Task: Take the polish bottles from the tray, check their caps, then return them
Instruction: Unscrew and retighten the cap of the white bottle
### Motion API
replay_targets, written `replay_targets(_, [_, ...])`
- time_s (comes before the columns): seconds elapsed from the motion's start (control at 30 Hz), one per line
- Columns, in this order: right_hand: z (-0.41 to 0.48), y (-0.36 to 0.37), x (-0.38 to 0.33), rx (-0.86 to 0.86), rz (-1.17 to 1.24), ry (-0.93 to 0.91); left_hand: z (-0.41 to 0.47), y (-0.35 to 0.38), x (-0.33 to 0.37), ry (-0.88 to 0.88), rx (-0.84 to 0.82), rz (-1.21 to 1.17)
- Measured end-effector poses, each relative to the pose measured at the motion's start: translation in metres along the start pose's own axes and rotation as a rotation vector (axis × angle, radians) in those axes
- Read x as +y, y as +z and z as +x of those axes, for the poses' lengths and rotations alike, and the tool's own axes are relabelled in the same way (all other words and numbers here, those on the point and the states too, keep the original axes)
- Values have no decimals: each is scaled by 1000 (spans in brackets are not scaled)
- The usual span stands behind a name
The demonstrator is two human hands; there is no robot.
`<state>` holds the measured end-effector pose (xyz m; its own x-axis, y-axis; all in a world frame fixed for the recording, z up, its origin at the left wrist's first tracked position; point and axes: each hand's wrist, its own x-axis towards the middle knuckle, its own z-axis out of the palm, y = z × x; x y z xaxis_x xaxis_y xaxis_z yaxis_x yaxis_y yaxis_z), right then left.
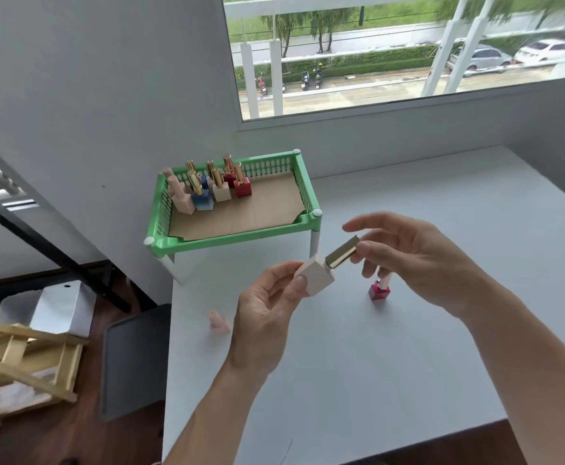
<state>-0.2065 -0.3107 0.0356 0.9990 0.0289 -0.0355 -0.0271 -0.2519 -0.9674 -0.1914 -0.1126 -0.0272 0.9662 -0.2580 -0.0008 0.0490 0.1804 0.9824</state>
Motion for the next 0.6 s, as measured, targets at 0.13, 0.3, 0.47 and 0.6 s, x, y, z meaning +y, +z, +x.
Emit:
replay_targets(0.13, [1,2,-4,51,-65,-11,2,0,1,-12,1,32])
replay_targets(0.3, [4,8,0,168,-150,35,5,2,1,-23,-9,42])
replay_targets(0.47, [3,2,1,79,-16,-58,7,4,2,-35,-7,51])
replay_targets(0.6, [7,4,4,150,-117,-46,8,4,4,-34,-6,42])
